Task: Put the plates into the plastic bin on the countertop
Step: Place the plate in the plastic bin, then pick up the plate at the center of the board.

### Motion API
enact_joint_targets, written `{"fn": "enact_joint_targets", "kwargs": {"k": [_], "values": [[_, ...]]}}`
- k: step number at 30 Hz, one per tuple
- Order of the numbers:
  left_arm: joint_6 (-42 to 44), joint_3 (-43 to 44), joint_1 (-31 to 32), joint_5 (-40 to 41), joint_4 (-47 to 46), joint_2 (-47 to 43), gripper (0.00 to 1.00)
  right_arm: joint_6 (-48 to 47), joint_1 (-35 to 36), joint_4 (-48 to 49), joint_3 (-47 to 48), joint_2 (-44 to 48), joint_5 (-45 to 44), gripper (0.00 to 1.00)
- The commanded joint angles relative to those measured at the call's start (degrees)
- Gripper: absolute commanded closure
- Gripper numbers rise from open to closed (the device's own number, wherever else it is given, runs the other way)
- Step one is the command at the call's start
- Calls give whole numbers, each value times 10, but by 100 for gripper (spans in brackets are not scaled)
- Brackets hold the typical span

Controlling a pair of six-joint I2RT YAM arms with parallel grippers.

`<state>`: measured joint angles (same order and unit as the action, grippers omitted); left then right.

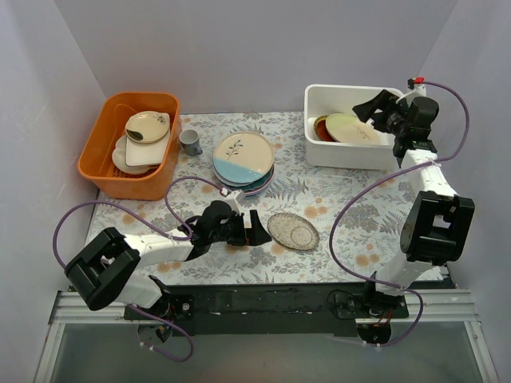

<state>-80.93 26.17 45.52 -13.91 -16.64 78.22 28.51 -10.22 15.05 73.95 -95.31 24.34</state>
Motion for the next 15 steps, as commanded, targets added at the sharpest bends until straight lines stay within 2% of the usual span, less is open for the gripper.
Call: {"fn": "enact_joint_targets", "kwargs": {"k": [1,15], "values": [[2,9,2,1,3,-25,2,-14,34,-31,-4,50,18,13],[-14,-9,2,2,-17,-34,2,-65,126,-178,-173,232,-7,11]]}}
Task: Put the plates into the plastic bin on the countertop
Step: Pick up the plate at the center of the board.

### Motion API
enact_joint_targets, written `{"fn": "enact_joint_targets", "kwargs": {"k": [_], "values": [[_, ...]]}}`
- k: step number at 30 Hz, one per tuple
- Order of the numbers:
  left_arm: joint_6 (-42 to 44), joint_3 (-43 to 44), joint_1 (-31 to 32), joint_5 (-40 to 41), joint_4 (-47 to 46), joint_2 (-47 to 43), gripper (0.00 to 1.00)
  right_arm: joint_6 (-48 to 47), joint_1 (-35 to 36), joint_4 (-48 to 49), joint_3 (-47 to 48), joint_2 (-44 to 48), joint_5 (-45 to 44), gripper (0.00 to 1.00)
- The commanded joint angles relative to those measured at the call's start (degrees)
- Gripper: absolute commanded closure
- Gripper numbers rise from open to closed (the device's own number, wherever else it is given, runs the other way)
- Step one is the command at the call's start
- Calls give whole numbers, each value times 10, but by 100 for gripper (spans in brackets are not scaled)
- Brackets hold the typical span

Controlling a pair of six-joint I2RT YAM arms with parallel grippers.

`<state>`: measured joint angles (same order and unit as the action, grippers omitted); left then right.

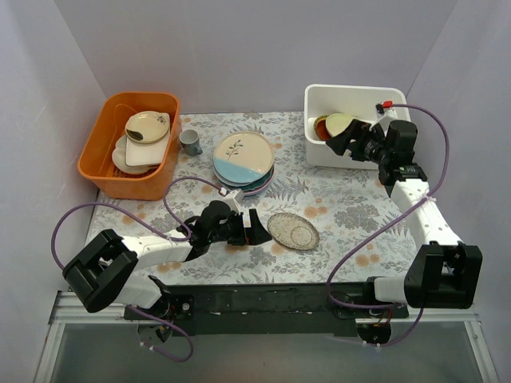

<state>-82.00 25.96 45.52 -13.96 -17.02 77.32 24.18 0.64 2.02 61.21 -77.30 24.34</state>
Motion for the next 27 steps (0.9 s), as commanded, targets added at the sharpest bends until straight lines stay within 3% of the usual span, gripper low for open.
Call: {"fn": "enact_joint_targets", "kwargs": {"k": [1,7,17,27], "values": [[-5,-6,2,2,-14,-25,2,-22,19,-47,-59,63,-10,11],[-7,-7,2,2,-14,-31,2,-47,42,-99,-128,115,-17,10],[-9,-6,2,-5,-26,-14,2,-35,54,-103,-276,183,-7,9],[-16,-12,3,-8,-38,-9,2,-16,67,-119,-345,220,11,12]]}}
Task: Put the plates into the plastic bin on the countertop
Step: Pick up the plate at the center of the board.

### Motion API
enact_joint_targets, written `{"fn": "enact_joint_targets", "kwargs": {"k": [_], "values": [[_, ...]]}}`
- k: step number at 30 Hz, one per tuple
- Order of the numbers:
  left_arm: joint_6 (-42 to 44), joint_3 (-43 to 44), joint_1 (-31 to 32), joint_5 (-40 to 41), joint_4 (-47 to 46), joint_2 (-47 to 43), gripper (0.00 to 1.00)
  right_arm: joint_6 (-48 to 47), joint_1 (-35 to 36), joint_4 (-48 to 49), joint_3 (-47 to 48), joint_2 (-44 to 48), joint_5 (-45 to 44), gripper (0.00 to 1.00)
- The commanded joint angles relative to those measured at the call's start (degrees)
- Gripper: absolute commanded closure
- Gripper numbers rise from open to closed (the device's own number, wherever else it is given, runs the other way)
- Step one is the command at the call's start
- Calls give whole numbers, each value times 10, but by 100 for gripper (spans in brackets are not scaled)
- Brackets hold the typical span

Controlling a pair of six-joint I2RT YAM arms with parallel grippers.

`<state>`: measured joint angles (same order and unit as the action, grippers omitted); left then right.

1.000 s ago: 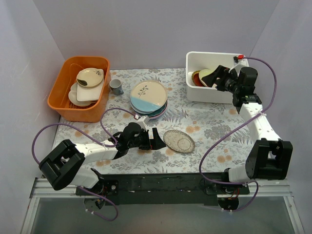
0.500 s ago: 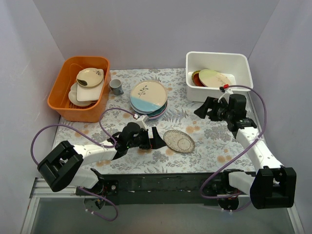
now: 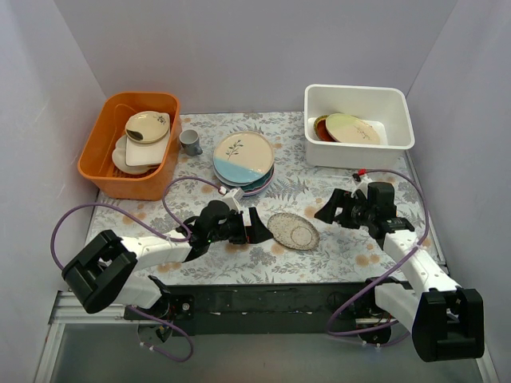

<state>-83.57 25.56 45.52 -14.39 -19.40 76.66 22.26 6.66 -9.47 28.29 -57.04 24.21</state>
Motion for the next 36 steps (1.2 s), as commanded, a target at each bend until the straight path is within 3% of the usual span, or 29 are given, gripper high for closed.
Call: {"fn": "enact_joint_targets", "kwargs": {"k": [1,17,36], "values": [[0,-9,3,-3,-16,-2,2,4,8,-5,-19,19,15,14],[-1,-4,3,-6,-15,6,2,23,21,-1,-88,25,37,24],[2,0,4,-7,-10,6,2,46,34,82,-134,-33,51,47]]}}
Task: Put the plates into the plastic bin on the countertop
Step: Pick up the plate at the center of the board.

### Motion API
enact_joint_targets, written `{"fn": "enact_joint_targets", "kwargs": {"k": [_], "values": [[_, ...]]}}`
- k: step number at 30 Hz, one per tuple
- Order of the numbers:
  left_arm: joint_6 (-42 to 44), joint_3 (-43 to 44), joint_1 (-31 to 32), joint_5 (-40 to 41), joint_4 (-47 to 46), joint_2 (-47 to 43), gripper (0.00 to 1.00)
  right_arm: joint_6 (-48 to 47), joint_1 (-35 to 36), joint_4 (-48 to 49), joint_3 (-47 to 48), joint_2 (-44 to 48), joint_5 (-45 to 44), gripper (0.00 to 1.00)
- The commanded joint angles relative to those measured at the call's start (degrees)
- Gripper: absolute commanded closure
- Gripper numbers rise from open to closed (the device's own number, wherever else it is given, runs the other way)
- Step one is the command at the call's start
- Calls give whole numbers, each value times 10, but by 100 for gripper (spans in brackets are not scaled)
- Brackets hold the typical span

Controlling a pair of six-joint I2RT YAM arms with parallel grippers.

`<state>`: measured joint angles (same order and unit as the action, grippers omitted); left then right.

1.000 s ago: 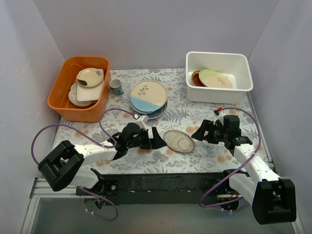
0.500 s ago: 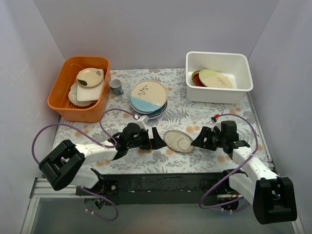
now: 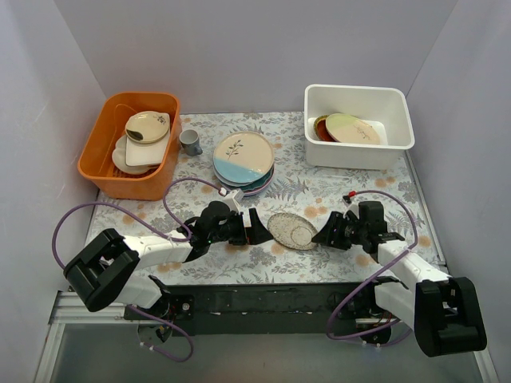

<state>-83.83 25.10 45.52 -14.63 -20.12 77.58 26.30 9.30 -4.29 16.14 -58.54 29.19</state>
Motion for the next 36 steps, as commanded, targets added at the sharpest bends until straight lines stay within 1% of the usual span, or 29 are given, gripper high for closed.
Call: {"fn": "enact_joint_targets", "kwargs": {"k": [1,4,5,6,8,9,11,12,14,15,16,24,36], "values": [[5,5,4,-4,-2,-4,2,7,8,38,-15,-26,1,48],[5,5,4,-5,1,-4,2,7,11,38,-18,-41,-2,53],[5,5,4,-3,1,-4,2,7,12,56,-20,-44,-4,55],[6,5,4,-3,1,-4,2,8,12,59,-21,-47,-7,58],[7,6,4,-3,2,-3,2,9,14,65,-24,-57,-12,62],[7,6,4,-3,3,-2,2,9,15,66,-25,-60,-13,67],[8,8,3,-4,3,-2,2,9,16,68,-28,-68,-20,71],[8,9,4,-4,3,-1,2,9,16,68,-28,-71,-22,79],[10,9,4,-4,4,-1,2,8,17,69,-29,-73,-23,90],[10,10,4,-4,5,-1,2,7,17,69,-29,-72,-24,97],[10,9,4,-3,5,-1,2,7,18,69,-29,-70,-25,99],[10,6,4,0,5,-9,2,4,17,61,-23,-54,-35,99],[11,2,4,8,5,-33,2,2,18,70,-18,-65,-36,99]]}}
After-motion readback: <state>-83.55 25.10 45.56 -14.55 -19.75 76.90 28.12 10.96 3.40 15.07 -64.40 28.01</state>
